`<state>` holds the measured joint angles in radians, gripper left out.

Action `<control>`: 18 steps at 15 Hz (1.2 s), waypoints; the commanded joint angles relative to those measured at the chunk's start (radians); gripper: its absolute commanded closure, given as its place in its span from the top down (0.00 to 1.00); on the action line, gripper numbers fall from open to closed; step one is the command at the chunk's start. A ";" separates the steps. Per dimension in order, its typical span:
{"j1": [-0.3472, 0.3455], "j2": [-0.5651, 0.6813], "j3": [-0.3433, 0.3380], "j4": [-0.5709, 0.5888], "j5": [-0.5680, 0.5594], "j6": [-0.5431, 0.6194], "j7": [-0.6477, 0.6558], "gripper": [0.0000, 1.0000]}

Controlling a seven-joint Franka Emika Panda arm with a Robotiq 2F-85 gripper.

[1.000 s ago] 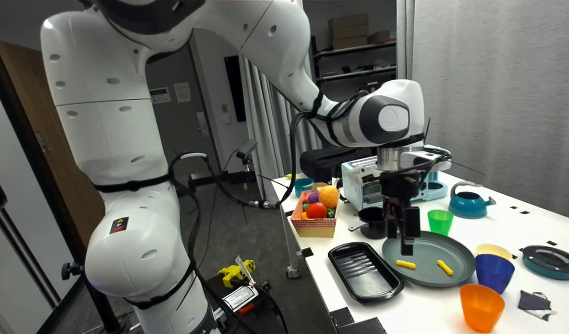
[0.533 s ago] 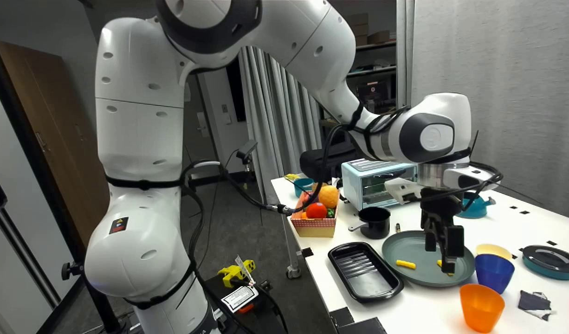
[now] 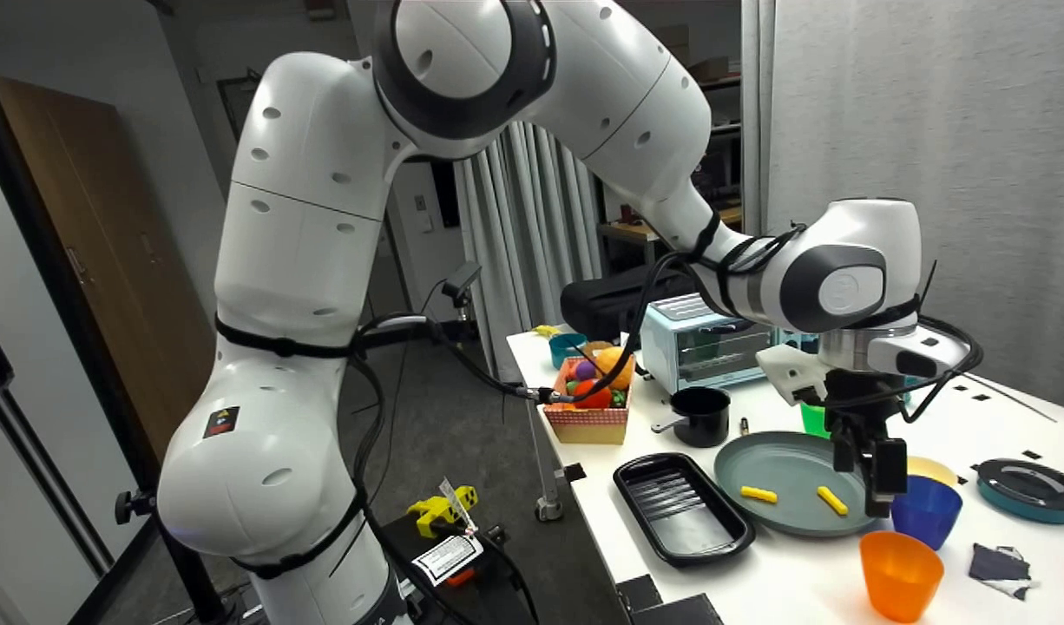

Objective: Empty the contents in the orange cup onto the plate then stack it with the blue cup.

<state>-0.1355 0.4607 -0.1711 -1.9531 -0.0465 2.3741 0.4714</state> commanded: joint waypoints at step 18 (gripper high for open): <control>0.030 0.142 -0.028 0.099 0.028 0.076 0.018 1.00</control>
<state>-0.1237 0.5553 -0.1812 -1.8882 -0.0460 2.4096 0.4868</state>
